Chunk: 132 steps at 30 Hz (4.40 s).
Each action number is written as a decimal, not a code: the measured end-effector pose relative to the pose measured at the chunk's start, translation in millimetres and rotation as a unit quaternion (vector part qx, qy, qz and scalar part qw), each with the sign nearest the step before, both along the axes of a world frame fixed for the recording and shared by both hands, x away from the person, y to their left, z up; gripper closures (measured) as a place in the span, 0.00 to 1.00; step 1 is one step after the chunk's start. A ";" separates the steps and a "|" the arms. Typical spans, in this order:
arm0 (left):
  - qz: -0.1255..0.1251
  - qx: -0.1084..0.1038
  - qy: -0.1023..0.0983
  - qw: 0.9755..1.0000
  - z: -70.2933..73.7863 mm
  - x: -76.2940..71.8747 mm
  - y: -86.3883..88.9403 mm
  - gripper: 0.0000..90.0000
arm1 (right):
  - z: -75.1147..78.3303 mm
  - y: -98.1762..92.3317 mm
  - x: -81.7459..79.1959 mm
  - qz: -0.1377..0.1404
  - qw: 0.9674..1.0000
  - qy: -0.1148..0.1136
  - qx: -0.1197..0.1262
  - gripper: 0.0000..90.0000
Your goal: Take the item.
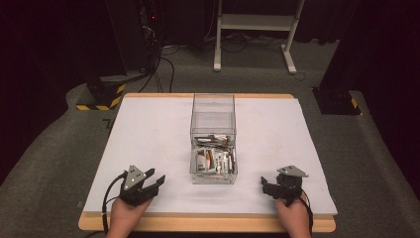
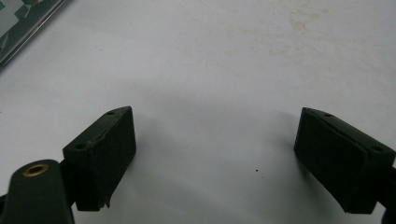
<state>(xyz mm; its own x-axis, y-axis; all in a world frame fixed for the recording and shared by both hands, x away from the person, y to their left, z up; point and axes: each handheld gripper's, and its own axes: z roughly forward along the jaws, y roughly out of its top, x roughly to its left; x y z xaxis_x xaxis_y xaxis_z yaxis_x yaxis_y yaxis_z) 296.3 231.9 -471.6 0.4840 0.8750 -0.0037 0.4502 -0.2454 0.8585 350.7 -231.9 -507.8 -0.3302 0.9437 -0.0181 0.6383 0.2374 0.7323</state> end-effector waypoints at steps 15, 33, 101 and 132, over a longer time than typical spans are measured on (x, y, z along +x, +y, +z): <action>-0.007 -0.003 -0.002 1.000 2.1 -0.2 -3.3 0.55 | 0.0 0.0 -0.1 0.000 1.000 0.000 0.000 0.14; -0.018 -0.021 -0.016 0.999 13.7 -0.5 -24.0 0.55 | -0.1 -0.2 -0.1 0.001 1.000 -0.001 -0.001 0.14; -0.063 -0.056 -0.044 0.995 49.2 13.0 -89.0 0.55 | -0.2 -0.1 -0.8 0.001 1.000 -0.001 -0.001 0.14; -0.041 -0.025 -0.040 0.998 39.9 27.1 -110.3 0.69 | -0.3 -0.1 -1.3 0.002 1.000 -0.003 -0.002 0.14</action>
